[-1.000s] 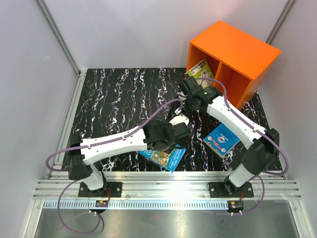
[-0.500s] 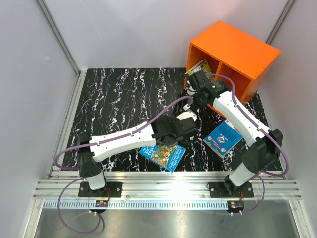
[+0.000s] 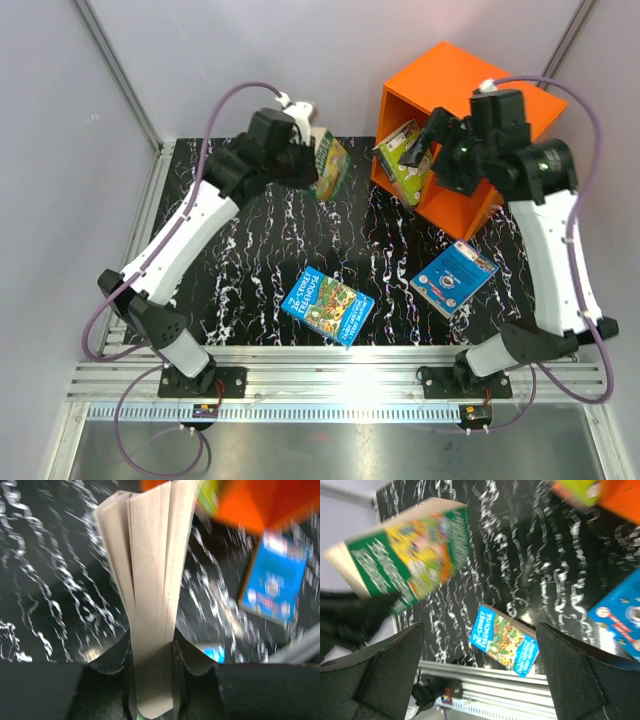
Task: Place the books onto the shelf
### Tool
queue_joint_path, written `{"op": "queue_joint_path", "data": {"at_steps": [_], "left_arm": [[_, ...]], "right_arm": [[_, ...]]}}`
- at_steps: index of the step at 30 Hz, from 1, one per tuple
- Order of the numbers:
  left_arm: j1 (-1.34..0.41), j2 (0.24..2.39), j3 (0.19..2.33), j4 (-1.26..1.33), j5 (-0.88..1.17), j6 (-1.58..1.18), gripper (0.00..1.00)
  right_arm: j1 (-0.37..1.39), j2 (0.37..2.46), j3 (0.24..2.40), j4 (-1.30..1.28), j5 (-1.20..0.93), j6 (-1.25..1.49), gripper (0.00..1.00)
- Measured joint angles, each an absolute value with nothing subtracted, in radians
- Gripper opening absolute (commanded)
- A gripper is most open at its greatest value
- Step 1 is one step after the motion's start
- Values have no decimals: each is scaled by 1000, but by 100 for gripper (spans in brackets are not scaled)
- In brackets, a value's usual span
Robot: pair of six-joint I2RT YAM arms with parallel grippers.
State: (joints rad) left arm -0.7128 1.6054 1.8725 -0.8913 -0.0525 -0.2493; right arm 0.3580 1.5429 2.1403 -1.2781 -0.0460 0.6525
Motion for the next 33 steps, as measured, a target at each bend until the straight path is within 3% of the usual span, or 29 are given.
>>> {"op": "queue_joint_path", "data": {"at_steps": [7, 15, 25, 33], "left_arm": [[-515, 1739, 1884, -661, 216, -377, 0], [-511, 2051, 2123, -527, 467, -497, 0], [-512, 2162, 2215, -356, 574, -617, 0], [-527, 2310, 2340, -298, 564, -613, 17]], "right_arm": [[303, 1389, 2146, -1340, 88, 647, 100], [286, 1354, 2242, -1352, 262, 653, 100], [285, 1299, 2219, -1359, 307, 668, 100], [285, 1325, 2191, -1360, 305, 674, 100]]}}
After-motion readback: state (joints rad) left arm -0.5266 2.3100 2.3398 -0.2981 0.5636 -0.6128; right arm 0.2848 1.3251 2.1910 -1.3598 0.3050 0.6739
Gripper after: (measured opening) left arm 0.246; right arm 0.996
